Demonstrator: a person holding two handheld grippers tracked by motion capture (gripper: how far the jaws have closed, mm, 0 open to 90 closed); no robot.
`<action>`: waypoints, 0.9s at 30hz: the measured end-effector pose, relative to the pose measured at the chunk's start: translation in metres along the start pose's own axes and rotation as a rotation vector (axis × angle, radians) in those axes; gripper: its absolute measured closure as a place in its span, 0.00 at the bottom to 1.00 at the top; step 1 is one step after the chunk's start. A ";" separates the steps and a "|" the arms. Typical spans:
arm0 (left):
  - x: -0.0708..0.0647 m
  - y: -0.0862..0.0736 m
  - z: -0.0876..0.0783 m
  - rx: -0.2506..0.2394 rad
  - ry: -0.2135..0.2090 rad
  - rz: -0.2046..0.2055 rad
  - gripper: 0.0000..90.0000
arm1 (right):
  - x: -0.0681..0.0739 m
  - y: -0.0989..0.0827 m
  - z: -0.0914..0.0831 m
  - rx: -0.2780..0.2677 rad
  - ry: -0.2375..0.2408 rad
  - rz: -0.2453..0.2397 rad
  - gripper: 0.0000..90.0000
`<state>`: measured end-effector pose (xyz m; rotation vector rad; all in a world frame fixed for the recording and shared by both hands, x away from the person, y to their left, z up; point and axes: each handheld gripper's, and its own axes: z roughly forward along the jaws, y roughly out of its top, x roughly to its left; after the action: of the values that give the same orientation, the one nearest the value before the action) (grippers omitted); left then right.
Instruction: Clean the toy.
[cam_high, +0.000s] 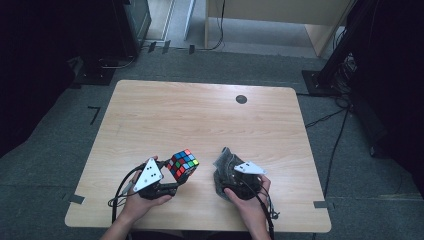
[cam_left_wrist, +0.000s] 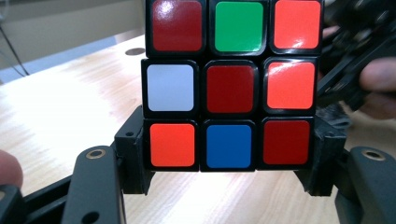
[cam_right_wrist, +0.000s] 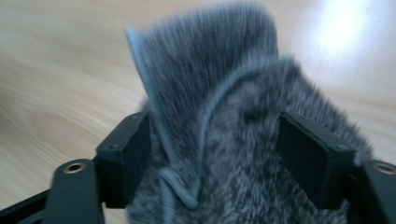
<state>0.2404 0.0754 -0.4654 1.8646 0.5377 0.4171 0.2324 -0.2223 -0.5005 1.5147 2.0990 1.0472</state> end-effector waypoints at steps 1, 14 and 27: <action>0.000 0.000 -0.001 -0.003 -0.004 -0.005 0.38 | 0.000 -0.001 0.002 0.006 -0.003 -0.008 0.38; 0.001 0.000 -0.003 -0.015 -0.034 -0.008 0.38 | -0.010 -0.003 -0.005 -0.015 0.037 0.009 0.80; -0.014 -0.003 0.009 0.050 -0.087 0.073 0.38 | 0.026 0.023 -0.063 -0.350 0.324 -0.037 0.80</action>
<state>0.2331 0.0621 -0.4720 1.9455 0.4260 0.3717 0.1973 -0.2170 -0.4378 1.1961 1.9908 1.6374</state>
